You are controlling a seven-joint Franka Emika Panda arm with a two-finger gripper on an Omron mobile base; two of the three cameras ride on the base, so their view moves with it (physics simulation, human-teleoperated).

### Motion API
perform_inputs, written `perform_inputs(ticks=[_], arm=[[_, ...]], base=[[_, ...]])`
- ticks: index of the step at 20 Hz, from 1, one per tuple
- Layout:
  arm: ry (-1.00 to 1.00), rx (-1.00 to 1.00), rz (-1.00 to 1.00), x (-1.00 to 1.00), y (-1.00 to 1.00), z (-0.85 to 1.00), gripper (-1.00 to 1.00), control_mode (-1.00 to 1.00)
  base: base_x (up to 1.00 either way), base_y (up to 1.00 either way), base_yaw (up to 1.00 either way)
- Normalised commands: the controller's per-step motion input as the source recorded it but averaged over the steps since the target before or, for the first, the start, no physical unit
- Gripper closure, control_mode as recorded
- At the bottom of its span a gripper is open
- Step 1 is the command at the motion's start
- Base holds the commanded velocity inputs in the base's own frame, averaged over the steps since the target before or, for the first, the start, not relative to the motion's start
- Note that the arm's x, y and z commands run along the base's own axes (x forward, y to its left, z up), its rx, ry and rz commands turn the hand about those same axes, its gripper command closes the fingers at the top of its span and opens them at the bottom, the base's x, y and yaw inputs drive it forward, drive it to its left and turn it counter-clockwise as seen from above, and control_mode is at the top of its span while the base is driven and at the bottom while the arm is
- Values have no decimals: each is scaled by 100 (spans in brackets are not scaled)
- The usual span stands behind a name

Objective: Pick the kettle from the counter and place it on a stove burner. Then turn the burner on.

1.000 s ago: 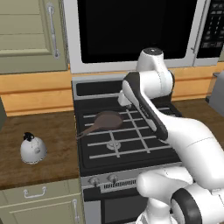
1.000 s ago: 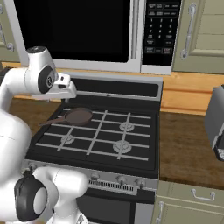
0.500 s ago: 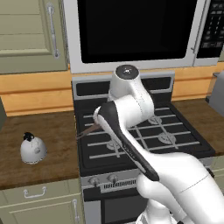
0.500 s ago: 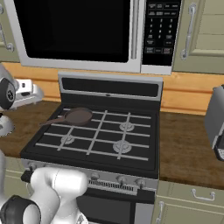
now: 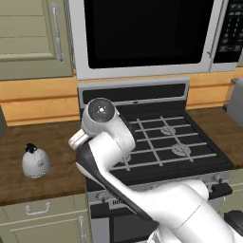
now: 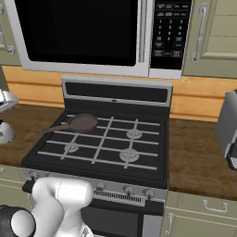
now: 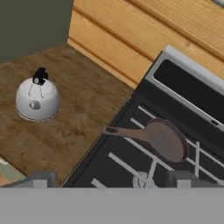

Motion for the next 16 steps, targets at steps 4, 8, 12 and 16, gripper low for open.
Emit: perform_inputs(ticks=[4,8,12,16], arm=[[-8,1,9,46,100,-14,-100,-100],[-1,11,10,64,100,-44,-100,-100],[13,18,14,98,100,-33,-100,-100],[27,3,21,66,82,-5,-100,-100]], base=[[0,0,0],[0,0,0],[0,0,0],[0,0,0]])
